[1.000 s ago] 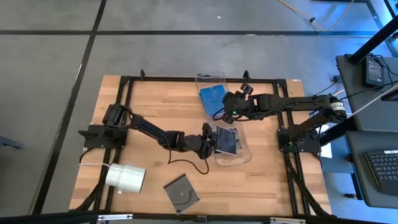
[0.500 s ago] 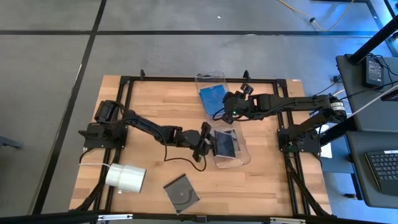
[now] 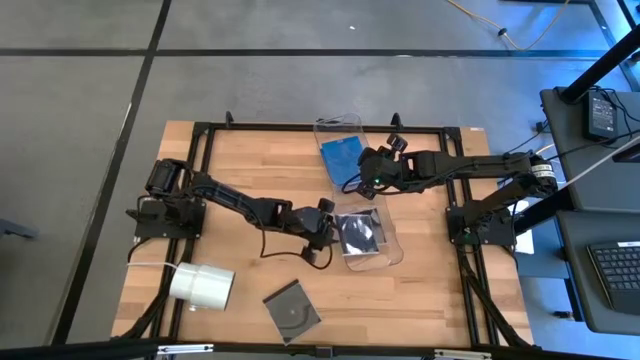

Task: Pick & place jewel cases by type
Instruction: Put the top black CD case into the bottom transparent bin, then put the black CD case into the bottom transparent bin

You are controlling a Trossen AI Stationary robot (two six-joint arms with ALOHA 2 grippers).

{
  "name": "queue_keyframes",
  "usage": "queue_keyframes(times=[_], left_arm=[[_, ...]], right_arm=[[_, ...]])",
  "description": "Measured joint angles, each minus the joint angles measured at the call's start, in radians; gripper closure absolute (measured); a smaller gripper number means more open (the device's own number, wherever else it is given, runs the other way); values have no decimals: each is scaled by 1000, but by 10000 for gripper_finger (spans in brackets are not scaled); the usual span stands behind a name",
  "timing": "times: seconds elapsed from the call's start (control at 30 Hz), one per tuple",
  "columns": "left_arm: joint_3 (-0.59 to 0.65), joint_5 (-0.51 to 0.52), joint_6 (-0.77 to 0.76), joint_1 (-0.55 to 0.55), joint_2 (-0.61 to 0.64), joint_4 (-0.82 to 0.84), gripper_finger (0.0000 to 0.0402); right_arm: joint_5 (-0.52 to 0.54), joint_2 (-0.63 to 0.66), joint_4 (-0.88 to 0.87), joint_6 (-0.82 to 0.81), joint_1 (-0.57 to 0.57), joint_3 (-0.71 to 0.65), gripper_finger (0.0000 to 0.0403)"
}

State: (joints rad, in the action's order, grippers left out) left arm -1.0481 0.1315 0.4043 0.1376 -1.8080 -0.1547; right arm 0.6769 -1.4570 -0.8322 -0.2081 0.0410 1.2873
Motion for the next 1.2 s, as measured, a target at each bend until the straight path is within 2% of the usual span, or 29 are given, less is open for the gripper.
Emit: queue_keyframes(times=[0.3,0.43,0.67,0.83,0.93,1.07,1.2], left_arm=[[0,-1,-98,-26,0,2,244],[0,-52,-96,-38,0,5,242],[0,-55,-87,-35,0,8,243],[-1,-55,-70,-18,44,148,243],[-1,-55,-96,7,98,284,240],[-1,-63,-123,62,177,446,241],[0,-156,-243,123,234,536,244]], right_arm=[[0,0,4,0,0,0,264],[0,0,4,-1,0,0,264],[0,0,3,-1,0,0,264],[-5,0,17,-1,0,0,264],[-84,0,85,29,-10,0,264],[-213,-16,235,179,-41,1,264],[-295,-61,369,269,-79,0,264]])
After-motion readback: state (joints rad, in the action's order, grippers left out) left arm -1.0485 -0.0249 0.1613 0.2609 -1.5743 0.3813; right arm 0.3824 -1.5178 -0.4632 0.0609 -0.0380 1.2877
